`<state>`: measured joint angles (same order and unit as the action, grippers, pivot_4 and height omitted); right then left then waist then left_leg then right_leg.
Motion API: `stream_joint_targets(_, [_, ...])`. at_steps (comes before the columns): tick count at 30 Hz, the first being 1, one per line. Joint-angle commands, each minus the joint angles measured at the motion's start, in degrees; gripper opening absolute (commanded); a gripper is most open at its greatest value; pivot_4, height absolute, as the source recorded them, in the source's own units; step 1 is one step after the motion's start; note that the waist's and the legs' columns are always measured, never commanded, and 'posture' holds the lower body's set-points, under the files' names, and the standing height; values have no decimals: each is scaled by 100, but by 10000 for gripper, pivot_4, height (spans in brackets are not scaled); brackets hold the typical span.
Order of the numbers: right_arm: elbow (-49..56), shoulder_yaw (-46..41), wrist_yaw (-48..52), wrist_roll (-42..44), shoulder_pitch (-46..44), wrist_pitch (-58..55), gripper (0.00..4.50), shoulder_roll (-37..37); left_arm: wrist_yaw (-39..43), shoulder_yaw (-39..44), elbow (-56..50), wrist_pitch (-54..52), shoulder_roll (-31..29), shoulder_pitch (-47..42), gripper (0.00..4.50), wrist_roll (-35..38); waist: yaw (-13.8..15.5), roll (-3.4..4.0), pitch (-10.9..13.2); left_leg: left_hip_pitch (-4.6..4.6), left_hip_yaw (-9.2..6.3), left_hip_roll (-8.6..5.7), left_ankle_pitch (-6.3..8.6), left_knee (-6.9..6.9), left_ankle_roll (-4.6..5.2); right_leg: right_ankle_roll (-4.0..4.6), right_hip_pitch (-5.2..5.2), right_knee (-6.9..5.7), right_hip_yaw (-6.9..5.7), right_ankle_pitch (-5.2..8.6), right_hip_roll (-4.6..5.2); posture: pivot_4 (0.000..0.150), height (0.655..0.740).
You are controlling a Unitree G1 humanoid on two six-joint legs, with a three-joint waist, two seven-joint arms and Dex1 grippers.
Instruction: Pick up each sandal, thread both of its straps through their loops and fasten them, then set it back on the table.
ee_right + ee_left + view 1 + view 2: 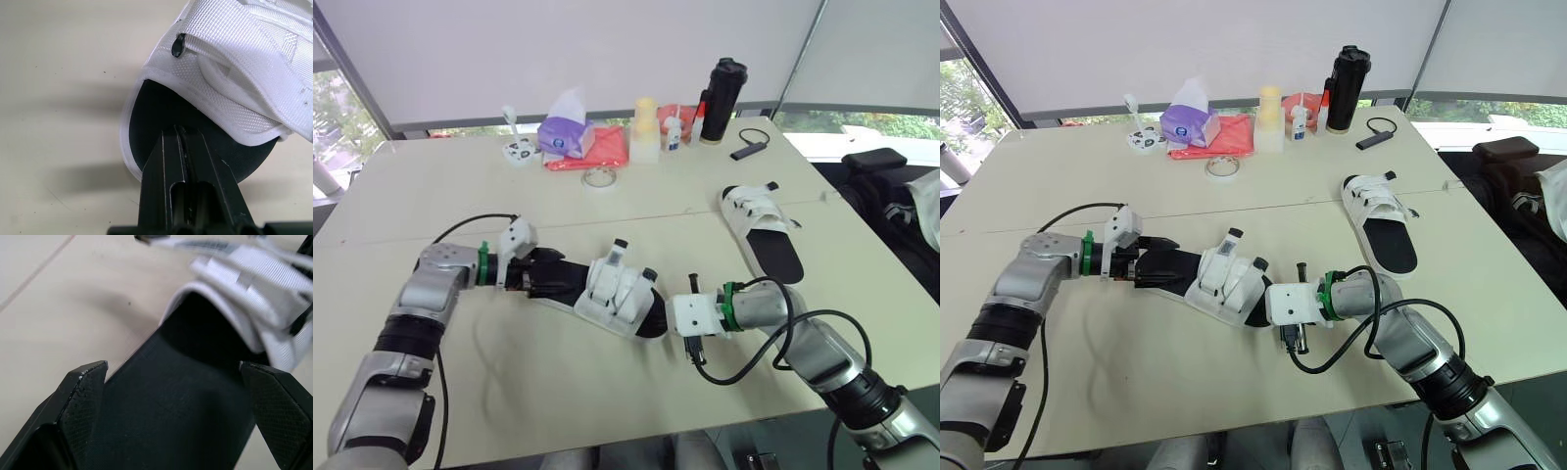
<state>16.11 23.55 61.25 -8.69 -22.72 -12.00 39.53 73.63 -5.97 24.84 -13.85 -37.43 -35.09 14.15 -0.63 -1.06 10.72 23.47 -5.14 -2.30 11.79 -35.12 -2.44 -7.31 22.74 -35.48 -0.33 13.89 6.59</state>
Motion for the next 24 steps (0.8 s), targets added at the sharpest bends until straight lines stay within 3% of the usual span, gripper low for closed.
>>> stream_joint_targets(1, [6, 32, 55, -28, 42, -30, 0, 51, -54, -28, 60, 407, 9, -29, 44745, -201, -1, 0, 0, 0, 0, 0, 0, 0, 0, -1, 0, -1, 0, 0, 0, 1500, 7400])
stream_joint_targets(5, [-1, 33, 52, -31, 34, -32, 0, 47, -52, -55, 120, 594, 95, -7, 44745, -294, 1, 0, 0, 0, 1, 0, 0, -1, 0, 1, -1, 0, 0, 0, 0, 1500, 7400])
stream_joint_targets(8, [0, 32, 44, -31, 41, -45, 0, 41, 137, -78, -173, 450, 165, 118, 36586, -126, 0, 0, 0, 0, 1, 0, 0, -2, 0, 0, -1, -1, 0, 0, 0, 1500, 7400])
stream_joint_targets(11, [19, 25, 45, -23, 54, -67, 0, 48, 506, -61, -871, -197, 98, 363, 23216, 312, -13, 1, 0, 0, 4, 0, 0, 0, 0, -2, -1, 0, 2, -1, 1, 1500, 7400])
stream_joint_targets(20, [7, 24, 35, -25, 46, -70, 0, 32, 1122, -269, -2094, -1051, -481, 1002, 23216, 595, -9, 1, 1, 0, 3, 4, 1, 0, 0, 14, 0, 1, 2, 8, 0, 1500, 7400])
stream_joint_targets(24, [-31, 37, 33, -30, 22, -50, 0, 15, 913, -213, -1847, -802, -480, 932, 23216, 412, 1, 2, 2, 1, 2, 5, 1, 1, 0, 15, 1, 1, 2, 9, 1, 1500, 7400])
